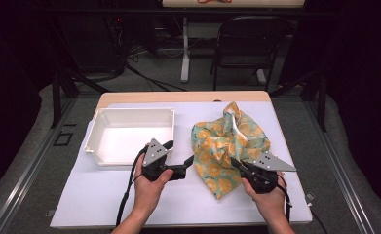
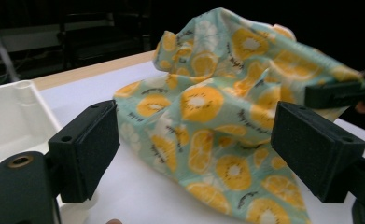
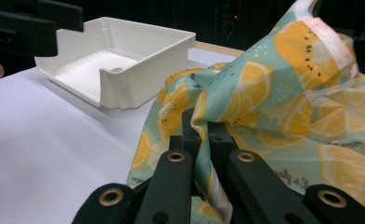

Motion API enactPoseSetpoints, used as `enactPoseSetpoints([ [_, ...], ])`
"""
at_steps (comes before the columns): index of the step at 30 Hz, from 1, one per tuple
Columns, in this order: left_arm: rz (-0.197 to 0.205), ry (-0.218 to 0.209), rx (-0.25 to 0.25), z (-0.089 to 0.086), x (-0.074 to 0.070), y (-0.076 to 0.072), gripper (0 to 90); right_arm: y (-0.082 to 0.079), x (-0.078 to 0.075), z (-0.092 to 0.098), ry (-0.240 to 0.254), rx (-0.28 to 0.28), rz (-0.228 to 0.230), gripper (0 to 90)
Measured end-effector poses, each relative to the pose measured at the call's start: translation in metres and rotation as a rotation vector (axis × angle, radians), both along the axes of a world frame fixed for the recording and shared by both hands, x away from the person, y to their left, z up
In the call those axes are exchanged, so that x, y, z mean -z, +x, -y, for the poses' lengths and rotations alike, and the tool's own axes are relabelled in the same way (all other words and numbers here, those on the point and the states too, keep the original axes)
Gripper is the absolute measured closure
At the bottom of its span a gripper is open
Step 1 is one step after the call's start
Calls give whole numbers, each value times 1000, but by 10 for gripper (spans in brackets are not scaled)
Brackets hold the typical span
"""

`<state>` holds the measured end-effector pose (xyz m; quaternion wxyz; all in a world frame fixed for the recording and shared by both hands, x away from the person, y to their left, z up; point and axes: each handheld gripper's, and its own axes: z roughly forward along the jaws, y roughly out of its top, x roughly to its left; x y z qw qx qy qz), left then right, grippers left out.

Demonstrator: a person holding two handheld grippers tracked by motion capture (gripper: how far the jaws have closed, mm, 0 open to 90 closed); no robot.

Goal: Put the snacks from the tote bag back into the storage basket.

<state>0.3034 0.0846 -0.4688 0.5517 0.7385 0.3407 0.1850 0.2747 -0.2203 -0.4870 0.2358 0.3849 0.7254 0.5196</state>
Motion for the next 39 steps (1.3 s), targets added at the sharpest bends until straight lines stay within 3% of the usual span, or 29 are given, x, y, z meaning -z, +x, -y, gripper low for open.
enactPoseSetpoints([
  [8, -9, 15, 79, 25, -3, 4, 155, -1, 11, -17, -5, -44, -26, 898],
  [13, -17, -5, 116, 40, -5, 9, 155, -2, 16, -24, -15, -60, -34, 898],
  [14, -8, -3, 96, 44, -5, 9, 156, -2, 17, -25, -22, -69, -37, 898],
  [15, -18, -7, 128, 48, -6, 12, 157, -2, 18, -27, -24, -75, -36, 898],
  [22, -50, -2, 166, 70, -6, 20, 160, -4, 23, -36, -40, -100, -42, 898],
  [26, -115, 40, 172, 85, 1, 29, 180, -7, 26, -45, -55, -134, -41, 897],
  [28, -118, 48, 170, 86, 2, 29, 210, -8, 26, -46, -61, -148, -40, 897],
  [29, -117, 55, 172, 87, 3, 29, 352, -9, 27, -48, -82, -159, -23, 896],
  [30, -118, 56, 169, 87, 3, 29, 352, -9, 27, -48, -82, -159, -23, 896],
  [31, -117, 57, 163, 86, 3, 29, 443, -10, 27, -49, -81, -166, -26, 895],
  [32, -116, 62, 151, 84, 3, 30, 560, -10, 27, -48, -86, -171, -25, 891],
  [33, -122, 59, 154, 83, 3, 31, 744, -10, 27, -47, -84, -176, -26, 857],
  [34, -133, 62, 151, 80, 3, 32, 744, -10, 27, -47, -84, -176, -26, 857],
  [36, -153, 43, 134, 73, 3, 35, 862, -10, 26, -44, -68, -196, -26, 764],
  [39, -157, 50, 110, 65, 5, 37, 894, -12, 22, -36, -49, -210, -7, 629],
])
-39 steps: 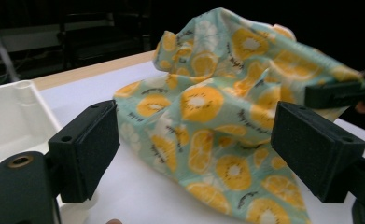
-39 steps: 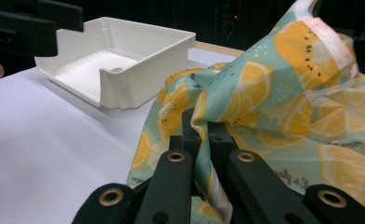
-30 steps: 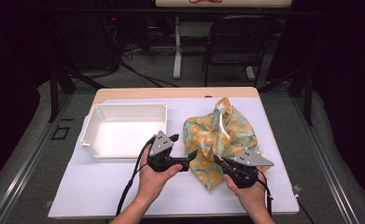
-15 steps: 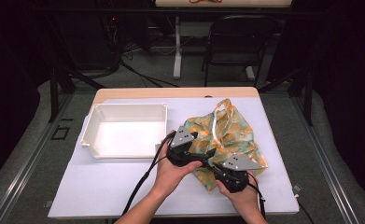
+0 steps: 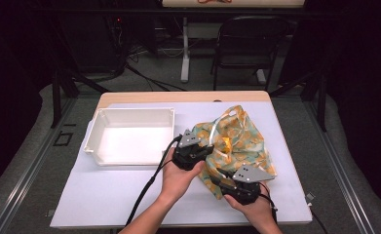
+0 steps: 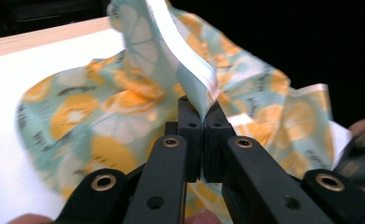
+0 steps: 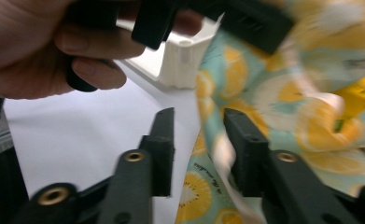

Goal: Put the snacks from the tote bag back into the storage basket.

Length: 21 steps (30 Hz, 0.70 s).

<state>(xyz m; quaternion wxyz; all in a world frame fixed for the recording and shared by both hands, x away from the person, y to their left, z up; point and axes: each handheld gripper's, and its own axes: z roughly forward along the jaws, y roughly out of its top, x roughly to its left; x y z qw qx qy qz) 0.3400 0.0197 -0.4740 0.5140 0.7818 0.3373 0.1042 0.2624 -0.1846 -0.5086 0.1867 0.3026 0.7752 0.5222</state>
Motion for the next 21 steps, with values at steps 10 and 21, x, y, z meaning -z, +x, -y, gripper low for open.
enactPoseSetpoints([
  [10, -31, -11, -74, -33, 10, 3, 897, 8, -19, 48, 127, 121, 10, 552],
  [21, -63, -6, -99, -43, 29, 0, 897, 31, -12, 94, 195, 500, -66, 334],
])
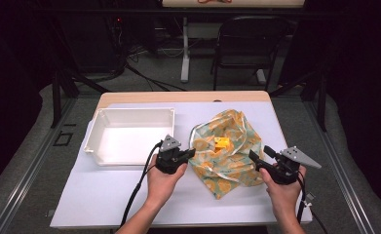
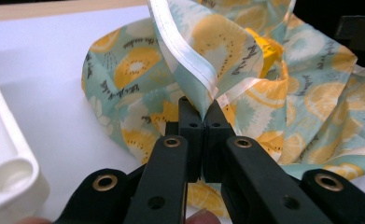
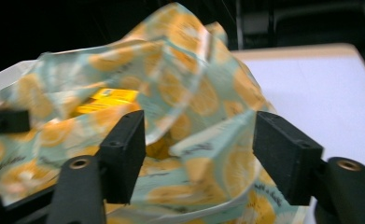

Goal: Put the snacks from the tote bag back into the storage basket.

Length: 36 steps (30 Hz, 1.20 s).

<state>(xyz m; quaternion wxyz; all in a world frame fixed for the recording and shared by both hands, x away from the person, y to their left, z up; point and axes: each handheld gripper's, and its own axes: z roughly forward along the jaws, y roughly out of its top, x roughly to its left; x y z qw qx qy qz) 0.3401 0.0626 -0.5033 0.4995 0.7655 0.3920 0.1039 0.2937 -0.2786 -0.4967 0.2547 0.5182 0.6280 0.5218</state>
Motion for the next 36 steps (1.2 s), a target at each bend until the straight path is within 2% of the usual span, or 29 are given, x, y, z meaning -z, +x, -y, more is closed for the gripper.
enactPoseSetpoints([
  [1, -4, 0, -4, 0, 2, -1, 897, 6, 4, 2, 26, 10, -28, 322],
  [3, -20, 17, -9, -1, 7, -1, 897, 14, 11, 3, 36, 20, -95, 349],
  [4, -26, 25, -14, -1, 10, -2, 897, 19, 18, 3, 45, 10, -141, 493],
  [5, -34, 35, -18, -2, 12, -2, 897, 19, 18, 3, 45, 10, -141, 493],
  [7, -45, 44, -34, -5, 17, -2, 897, 22, 23, 2, 52, -14, -164, 649],
  [10, -59, 65, -49, -8, 23, -2, 898, 23, 25, 4, 18, -18, -180, 858],
  [14, -74, 111, -59, -11, 32, -5, 898, 23, 26, 7, 7, 7, -181, 900],
  [16, -89, 136, -63, -12, 37, -6, 898, 24, 29, 10, -23, 20, -198, 900],
  [19, -97, 155, -58, -13, 44, -8, 893, 25, 32, 12, -27, 11, -214, 900],
  [20, -91, 141, -60, -14, 43, -9, 836, 24, 31, 9, -20, -5, -193, 900],
  [21, -77, 124, -64, -16, 40, -10, 836, 24, 31, 9, -20, -5, -193, 900],
  [22, -58, 105, -69, -18, 36, -11, 789, 23, 29, 9, -32, -17, -182, 900],
  [24, -6, 67, -78, -21, 23, -15, 707, 20, 26, 5, -22, -31, -157, 900],
  [28, 86, 11, -67, -20, 2, -22, 624, 16, 22, 2, -17, -54, -127, 900],
  [30, 122, -3, -45, -13, -7, -25, 613, 15, 20, 1, -23, -62, -124, 900],
  [32, 140, -12, -12, -3, -12, -26, 606, 14, 19, 0, -22, -70, -117, 900],
  [34, 157, -17, 17, 9, -15, -28, 593, 13, 18, -1, -21, -74, -110, 900],
  [36, 177, -13, 24, 18, -16, -29, 577, 13, 17, -2, -23, -76, -104, 900],
])
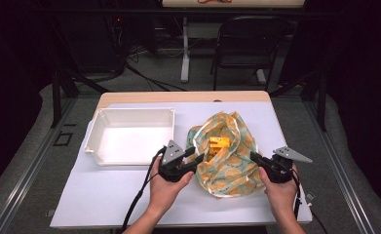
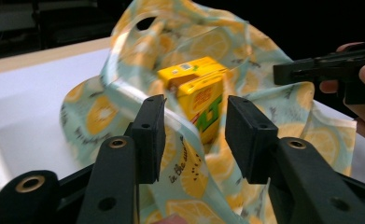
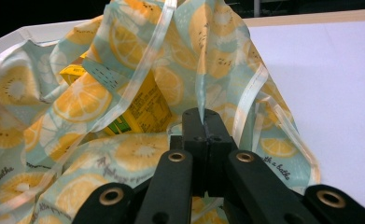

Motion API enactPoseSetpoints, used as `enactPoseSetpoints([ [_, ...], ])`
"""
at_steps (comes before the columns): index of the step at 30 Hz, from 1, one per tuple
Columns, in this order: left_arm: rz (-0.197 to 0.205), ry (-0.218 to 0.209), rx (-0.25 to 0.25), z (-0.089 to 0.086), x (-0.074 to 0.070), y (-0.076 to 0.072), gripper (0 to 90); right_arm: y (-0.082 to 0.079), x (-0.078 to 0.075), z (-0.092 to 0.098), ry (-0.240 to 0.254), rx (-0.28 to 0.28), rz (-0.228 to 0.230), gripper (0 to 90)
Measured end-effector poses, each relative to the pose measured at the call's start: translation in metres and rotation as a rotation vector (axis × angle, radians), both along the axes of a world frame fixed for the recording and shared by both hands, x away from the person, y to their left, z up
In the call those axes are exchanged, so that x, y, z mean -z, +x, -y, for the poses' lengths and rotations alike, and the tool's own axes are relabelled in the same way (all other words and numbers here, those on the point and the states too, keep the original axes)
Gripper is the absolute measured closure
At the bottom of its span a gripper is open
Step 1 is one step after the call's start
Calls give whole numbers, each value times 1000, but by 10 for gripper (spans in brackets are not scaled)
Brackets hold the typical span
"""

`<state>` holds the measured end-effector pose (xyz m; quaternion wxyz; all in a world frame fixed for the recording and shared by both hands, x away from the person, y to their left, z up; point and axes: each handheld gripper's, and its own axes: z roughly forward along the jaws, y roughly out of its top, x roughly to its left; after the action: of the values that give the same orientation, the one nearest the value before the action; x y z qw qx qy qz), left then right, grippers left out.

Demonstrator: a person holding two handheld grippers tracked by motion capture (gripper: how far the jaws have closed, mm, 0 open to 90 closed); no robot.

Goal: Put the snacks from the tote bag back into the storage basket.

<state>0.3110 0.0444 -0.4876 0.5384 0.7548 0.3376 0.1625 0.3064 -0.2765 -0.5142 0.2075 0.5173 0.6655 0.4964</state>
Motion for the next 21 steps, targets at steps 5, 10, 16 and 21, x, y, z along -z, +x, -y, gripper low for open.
enactPoseSetpoints([
  [5, 58, -5, -9, 9, -6, -7, 521, -2, -2, -1, -3, -8, 16, 900],
  [10, 45, 56, 107, 26, -4, -6, 454, -3, -3, -4, -8, -15, 21, 900],
  [16, -23, 166, 101, 48, 10, 7, 415, -4, -4, -7, -10, -30, 29, 900],
  [21, -64, 271, 28, 62, 27, 21, 416, -5, -4, -11, -27, -46, 33, 900],
])
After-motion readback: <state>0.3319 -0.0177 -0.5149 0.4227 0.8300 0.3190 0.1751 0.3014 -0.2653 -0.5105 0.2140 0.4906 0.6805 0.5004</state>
